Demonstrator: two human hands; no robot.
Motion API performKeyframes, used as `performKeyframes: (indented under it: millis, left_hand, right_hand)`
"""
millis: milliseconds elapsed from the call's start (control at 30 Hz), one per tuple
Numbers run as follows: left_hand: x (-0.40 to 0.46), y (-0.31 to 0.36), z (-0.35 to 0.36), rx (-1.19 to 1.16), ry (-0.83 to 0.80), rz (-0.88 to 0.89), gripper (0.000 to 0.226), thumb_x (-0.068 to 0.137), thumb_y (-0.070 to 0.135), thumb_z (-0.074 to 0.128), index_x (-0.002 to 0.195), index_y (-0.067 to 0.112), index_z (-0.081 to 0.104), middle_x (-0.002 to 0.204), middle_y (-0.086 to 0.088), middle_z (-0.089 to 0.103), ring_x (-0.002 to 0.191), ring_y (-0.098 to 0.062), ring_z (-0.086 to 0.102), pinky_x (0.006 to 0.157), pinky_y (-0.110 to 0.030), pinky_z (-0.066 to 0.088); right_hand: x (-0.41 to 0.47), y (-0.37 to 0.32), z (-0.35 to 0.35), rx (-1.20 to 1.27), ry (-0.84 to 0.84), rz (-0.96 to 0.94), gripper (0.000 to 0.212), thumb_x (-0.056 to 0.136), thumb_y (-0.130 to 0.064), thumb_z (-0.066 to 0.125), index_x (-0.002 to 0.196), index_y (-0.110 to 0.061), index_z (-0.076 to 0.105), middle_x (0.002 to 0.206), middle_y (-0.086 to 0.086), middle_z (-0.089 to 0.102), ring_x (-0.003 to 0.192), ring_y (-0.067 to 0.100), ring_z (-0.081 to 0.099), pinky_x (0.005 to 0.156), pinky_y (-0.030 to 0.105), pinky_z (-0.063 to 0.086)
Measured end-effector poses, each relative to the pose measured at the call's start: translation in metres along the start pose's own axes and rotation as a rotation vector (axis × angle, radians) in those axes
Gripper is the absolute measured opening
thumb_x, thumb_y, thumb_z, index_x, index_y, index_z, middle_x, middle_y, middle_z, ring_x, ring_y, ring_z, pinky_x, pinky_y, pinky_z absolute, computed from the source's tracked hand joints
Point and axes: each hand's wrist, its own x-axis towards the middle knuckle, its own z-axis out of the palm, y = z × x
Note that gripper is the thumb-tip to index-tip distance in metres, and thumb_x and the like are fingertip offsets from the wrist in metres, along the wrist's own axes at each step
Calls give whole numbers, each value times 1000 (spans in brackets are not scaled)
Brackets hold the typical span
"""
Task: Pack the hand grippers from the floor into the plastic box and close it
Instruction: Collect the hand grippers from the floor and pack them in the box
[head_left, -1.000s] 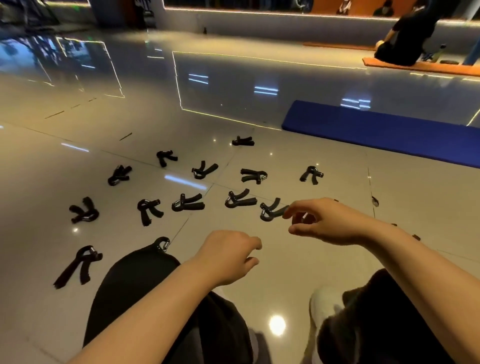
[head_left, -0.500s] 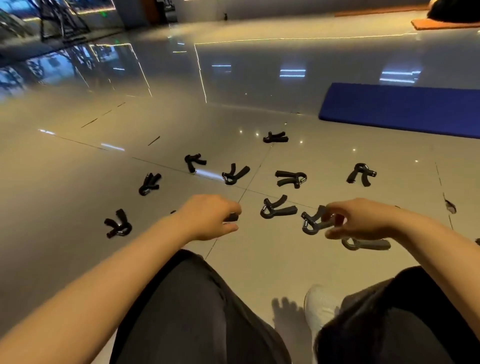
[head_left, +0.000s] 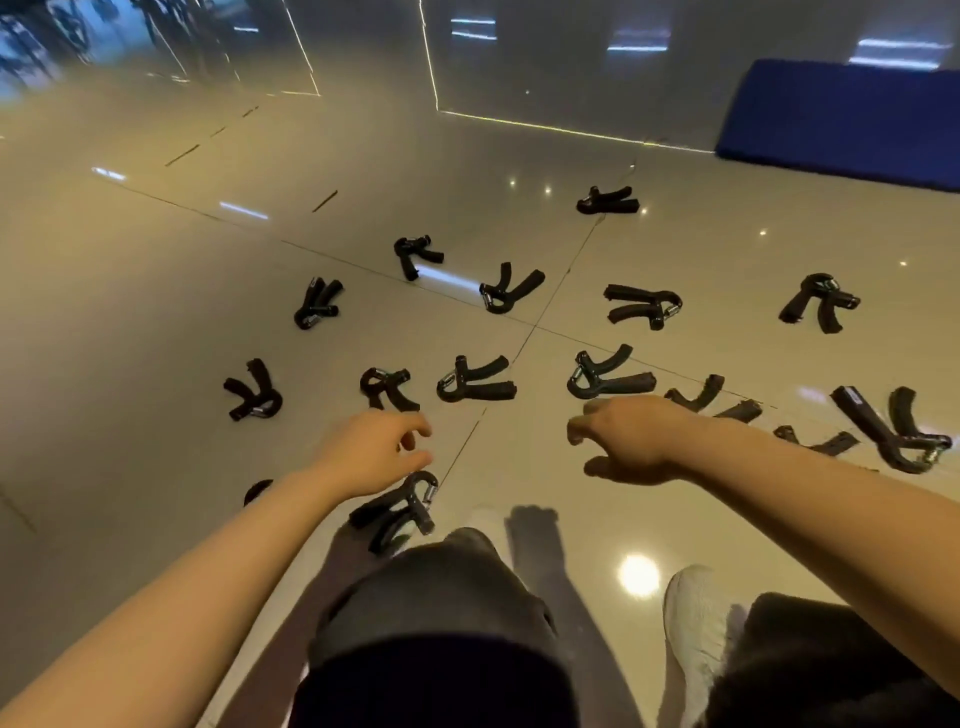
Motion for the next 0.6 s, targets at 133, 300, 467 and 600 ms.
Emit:
performKeyframes:
  millis: [133, 300, 467, 600]
  left_hand:
    - [-1, -55, 55, -153, -6, -235, 43, 89, 35, 60, 129, 25, 50, 117, 1, 57, 100, -11, 54, 87, -29, 47]
    - [6, -96, 140, -175, -61, -415, 67, 82, 34, 67, 141, 23, 37, 140, -4, 39, 123, -23, 41, 101, -37, 38]
    - [28, -117, 194, -117, -61, -487, 73, 79, 53, 56, 141, 23, 33, 142, -5, 34, 125, -26, 38, 97, -38, 40]
    - [30, -134, 220, -111, 11, -483, 71, 83, 45, 63, 144, 23, 33, 147, -6, 32, 135, -26, 30, 109, -40, 27]
  right_hand:
    - [45, 3, 47, 86, -66, -10, 44, 93, -39, 51, 133, -22, 44, 129, 3, 48, 114, 22, 50, 88, 32, 44]
    - [94, -3, 111, 246, -121, -39, 42, 92, -40, 50, 130, -22, 47, 126, 3, 49, 109, 23, 50, 89, 35, 47]
    - [138, 0, 150, 444, -149, -9, 46, 93, -38, 52, 134, -22, 43, 126, 1, 47, 110, 21, 51, 89, 29, 43]
    - [163, 11, 171, 588, -164, 78, 29, 91, -33, 55, 115, -17, 55, 109, 4, 53, 98, 23, 55, 81, 30, 43]
